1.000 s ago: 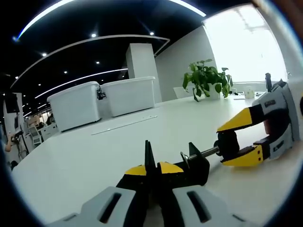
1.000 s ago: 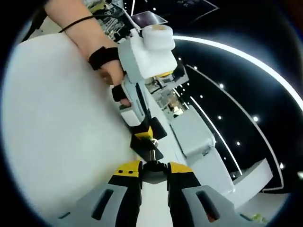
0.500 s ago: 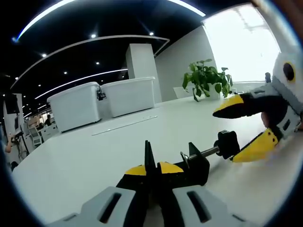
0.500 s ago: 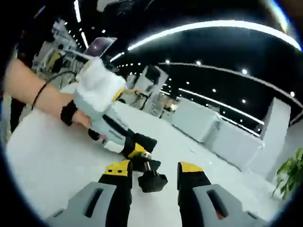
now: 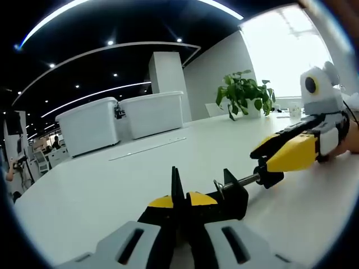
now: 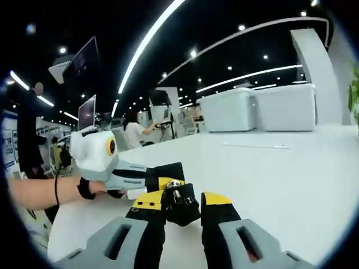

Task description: Clamp the fixed fixture on the desktop, loosen the retaining clip, secure it to the edge of the desk, and tighten the retaining clip.

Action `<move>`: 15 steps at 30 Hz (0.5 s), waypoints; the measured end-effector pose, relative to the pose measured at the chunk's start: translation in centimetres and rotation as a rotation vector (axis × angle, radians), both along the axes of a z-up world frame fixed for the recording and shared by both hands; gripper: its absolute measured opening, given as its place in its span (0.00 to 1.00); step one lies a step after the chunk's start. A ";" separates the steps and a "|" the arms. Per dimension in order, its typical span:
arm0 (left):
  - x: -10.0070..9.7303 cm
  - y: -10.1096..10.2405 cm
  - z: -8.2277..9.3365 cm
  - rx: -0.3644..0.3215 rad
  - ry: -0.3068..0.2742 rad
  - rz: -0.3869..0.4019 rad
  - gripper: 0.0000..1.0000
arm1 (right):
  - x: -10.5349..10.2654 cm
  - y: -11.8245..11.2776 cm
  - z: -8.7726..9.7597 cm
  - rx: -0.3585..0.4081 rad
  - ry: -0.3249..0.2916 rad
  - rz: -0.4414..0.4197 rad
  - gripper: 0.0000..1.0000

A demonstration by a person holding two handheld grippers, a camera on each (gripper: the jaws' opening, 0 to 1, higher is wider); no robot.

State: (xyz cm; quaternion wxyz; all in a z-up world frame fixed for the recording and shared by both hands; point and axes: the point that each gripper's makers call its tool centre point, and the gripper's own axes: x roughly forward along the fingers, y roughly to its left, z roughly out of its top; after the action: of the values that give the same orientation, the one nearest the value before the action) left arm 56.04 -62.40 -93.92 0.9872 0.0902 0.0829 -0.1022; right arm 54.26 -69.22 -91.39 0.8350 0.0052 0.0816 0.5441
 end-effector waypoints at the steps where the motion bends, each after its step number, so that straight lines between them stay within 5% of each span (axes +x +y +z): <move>1: 0.0 0.0 0.0 0.000 0.000 0.000 0.07 | 0.1 0.0 -0.4 -0.028 -0.017 -0.003 0.23; 7: 0.0 0.1 0.0 0.000 0.000 -0.001 0.07 | 0.2 0.1 -0.5 -0.006 0.017 -0.012 0.23; 15: 0.1 0.1 0.0 0.004 -0.002 0.002 0.07 | 0.0 0.2 -0.5 -0.043 -0.063 -0.010 0.22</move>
State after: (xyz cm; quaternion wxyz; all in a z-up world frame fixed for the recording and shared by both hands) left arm 56.16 -62.29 -93.88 0.9872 0.0923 0.0821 -0.1011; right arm 54.24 -69.03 -91.84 0.8398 -0.0294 0.0671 0.5379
